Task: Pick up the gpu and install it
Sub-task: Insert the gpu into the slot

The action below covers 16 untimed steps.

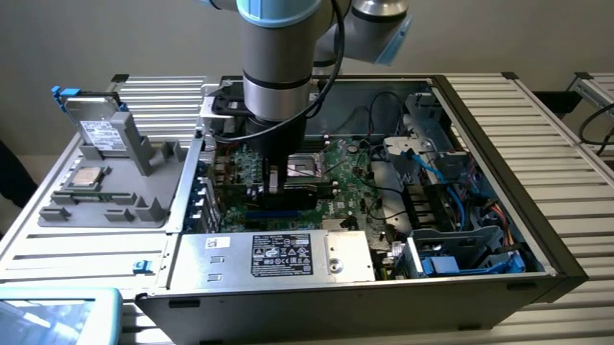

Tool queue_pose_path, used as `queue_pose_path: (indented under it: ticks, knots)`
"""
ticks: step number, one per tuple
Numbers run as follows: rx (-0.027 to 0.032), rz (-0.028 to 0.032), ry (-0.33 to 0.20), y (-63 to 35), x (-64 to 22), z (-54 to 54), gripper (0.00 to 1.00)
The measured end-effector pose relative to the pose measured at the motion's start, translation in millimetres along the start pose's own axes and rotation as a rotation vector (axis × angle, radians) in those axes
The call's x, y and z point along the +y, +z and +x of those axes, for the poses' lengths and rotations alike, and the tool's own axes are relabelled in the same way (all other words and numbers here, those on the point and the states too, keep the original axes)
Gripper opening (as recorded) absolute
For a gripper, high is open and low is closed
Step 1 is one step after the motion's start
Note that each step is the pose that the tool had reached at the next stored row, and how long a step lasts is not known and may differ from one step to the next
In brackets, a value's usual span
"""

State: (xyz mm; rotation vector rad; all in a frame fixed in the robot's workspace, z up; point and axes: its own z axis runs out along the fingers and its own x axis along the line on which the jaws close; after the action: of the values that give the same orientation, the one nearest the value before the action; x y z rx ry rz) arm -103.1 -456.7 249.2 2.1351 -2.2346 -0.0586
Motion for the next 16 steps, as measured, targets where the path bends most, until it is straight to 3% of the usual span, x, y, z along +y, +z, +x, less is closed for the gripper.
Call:
queue_pose_path:
  ticks: [16]
  knots:
    - [0.0001,-0.0006,-0.006,1.8,1.5,0.3,0.29]
